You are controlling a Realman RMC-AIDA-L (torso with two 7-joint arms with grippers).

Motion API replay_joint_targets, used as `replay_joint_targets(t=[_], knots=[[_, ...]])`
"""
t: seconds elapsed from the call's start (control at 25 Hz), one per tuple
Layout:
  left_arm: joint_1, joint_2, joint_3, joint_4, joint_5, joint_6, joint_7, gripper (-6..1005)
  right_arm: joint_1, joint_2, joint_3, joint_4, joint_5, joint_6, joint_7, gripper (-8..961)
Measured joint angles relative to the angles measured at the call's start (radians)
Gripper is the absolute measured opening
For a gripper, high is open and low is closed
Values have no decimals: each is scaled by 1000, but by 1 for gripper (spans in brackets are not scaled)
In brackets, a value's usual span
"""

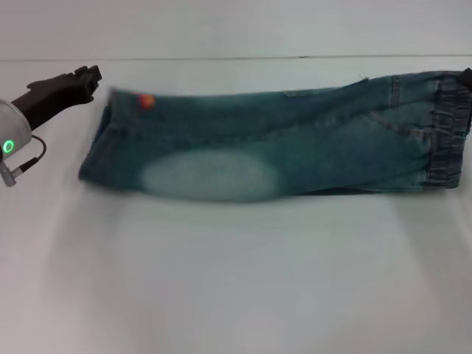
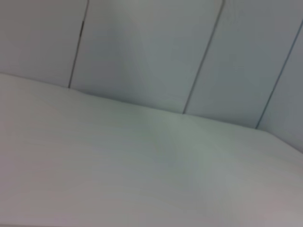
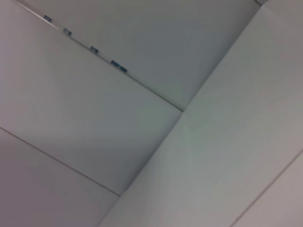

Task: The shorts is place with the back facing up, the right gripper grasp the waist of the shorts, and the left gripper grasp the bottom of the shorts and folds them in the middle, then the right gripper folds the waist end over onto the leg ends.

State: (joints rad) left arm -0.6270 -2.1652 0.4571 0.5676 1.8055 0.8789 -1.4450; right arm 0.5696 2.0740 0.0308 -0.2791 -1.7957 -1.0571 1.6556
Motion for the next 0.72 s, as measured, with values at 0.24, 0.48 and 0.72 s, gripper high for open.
replay_joint_targets(t=[0.24, 0.48, 0.72], knots=[[11, 0, 1, 4, -29, 3, 5, 168, -5, -5, -1, -8, 1, 3, 0, 249], [22, 1, 1, 6, -31, 45, 3, 383, -32, -25, -22, -11, -5, -35, 40, 362], [52, -1, 0, 8, -41, 195, 5, 653, -131, -40, -129, -53, -20, -159, 103, 538]])
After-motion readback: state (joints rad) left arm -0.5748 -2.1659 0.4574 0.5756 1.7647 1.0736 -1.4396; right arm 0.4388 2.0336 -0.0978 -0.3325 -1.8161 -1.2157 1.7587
